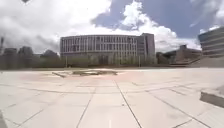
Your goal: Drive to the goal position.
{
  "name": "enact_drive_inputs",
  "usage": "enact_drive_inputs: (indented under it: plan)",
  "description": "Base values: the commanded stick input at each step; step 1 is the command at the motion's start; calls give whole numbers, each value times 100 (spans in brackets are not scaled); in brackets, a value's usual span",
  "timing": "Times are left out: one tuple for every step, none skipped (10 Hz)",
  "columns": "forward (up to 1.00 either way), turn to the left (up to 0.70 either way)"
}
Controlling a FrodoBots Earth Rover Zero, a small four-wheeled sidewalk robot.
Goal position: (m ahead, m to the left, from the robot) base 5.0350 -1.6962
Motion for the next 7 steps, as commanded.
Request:
enact_drive_inputs:
  plan:
    - [70,2]
    - [70,2]
    - [70,2]
    - [70,-30]
    - [70,-33]
    - [70,-33]
    - [70,-33]
